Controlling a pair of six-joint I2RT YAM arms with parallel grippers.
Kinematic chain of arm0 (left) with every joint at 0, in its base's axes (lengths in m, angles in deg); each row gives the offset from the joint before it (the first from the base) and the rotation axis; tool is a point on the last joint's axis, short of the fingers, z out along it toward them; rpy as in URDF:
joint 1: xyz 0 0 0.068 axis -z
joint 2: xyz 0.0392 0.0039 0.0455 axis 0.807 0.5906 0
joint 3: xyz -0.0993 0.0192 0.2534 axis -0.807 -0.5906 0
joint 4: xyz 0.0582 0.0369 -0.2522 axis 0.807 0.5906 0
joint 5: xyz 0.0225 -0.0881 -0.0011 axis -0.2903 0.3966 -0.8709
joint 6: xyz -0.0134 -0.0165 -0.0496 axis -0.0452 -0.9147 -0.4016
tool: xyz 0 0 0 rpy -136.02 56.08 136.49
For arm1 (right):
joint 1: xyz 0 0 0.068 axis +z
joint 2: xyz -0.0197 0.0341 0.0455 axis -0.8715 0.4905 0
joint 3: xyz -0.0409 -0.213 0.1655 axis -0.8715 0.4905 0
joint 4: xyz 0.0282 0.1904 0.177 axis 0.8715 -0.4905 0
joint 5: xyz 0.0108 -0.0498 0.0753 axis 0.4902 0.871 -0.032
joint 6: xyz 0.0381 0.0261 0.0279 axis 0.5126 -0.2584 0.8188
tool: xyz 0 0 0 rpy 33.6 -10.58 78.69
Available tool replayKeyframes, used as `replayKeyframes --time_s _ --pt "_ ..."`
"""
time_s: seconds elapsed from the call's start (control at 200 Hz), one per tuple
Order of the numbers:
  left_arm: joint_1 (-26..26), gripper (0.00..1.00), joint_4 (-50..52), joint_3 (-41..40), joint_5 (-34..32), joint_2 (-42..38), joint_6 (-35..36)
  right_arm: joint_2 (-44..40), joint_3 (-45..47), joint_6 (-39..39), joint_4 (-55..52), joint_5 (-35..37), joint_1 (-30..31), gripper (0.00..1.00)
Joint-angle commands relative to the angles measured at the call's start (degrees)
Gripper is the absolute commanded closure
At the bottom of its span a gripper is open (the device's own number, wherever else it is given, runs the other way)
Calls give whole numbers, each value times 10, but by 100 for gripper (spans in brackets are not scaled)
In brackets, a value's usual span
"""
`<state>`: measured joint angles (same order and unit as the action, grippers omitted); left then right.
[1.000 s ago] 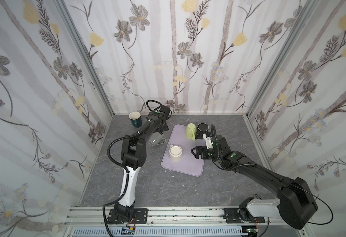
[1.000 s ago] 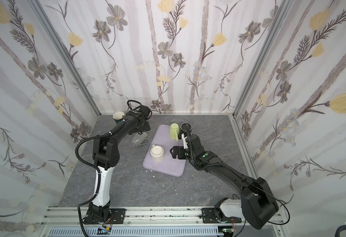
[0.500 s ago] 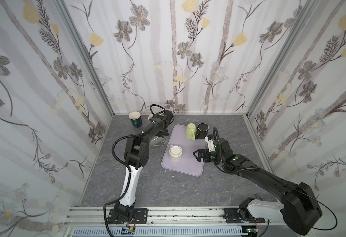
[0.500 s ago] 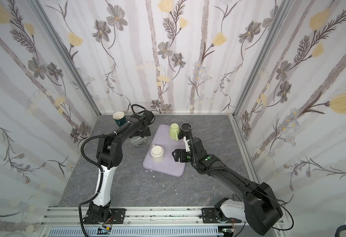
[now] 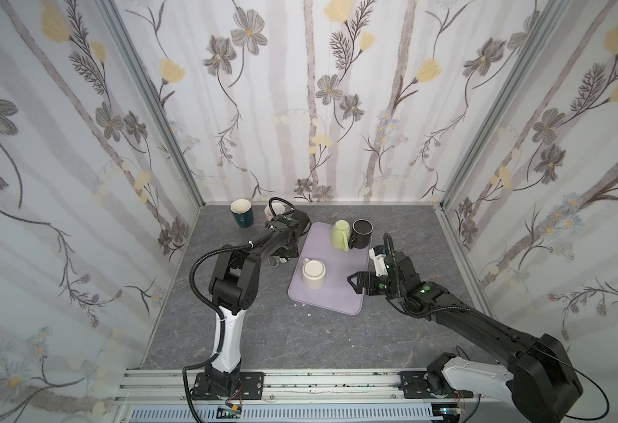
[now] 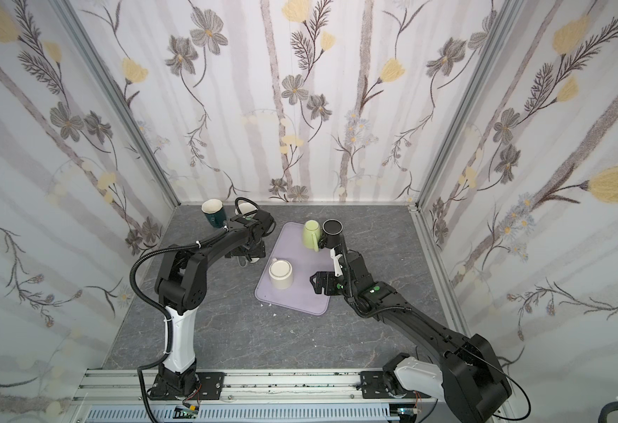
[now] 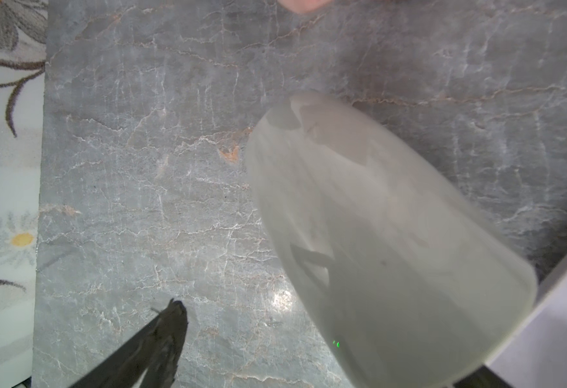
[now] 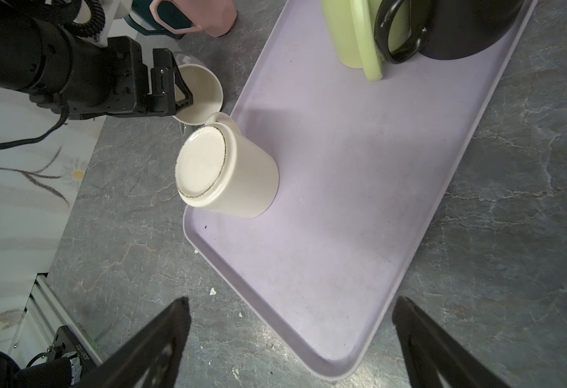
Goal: Turn the mug right side up
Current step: Pick up the mug from the top-center of the table.
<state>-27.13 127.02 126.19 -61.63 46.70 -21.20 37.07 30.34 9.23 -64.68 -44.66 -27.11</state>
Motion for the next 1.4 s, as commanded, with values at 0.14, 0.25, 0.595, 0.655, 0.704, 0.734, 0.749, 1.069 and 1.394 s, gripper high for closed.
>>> replayKeyframes --time_s 0.14,0.25,0.595,0.655,0.704,0.734,0.749,1.069,1.394 --pt "14 17 -88 -15 -44 2 113 -25 16 18 15 13 1 5" --pt "14 38 -118 -21 -47 2 144 -29 18 22 10 16 2 6" --pt "14 48 -177 -37 -81 13 185 -44 25 27 -7 27 3 6" --pt "14 56 -178 -34 -83 22 184 -46 24 26 -11 29 3 7" --pt "14 59 -175 -29 -86 29 182 -48 25 26 -12 30 3 6" --pt "13 61 -172 -26 -89 34 181 -48 25 26 -13 31 3 7" --pt "13 62 -170 -23 -91 35 181 -49 25 26 -14 32 3 7" --pt "12 74 -159 -10 -87 44 188 -48 24 26 -15 34 3 7" --pt "12 98 -152 10 -87 43 206 -51 32 33 -10 35 6 7"
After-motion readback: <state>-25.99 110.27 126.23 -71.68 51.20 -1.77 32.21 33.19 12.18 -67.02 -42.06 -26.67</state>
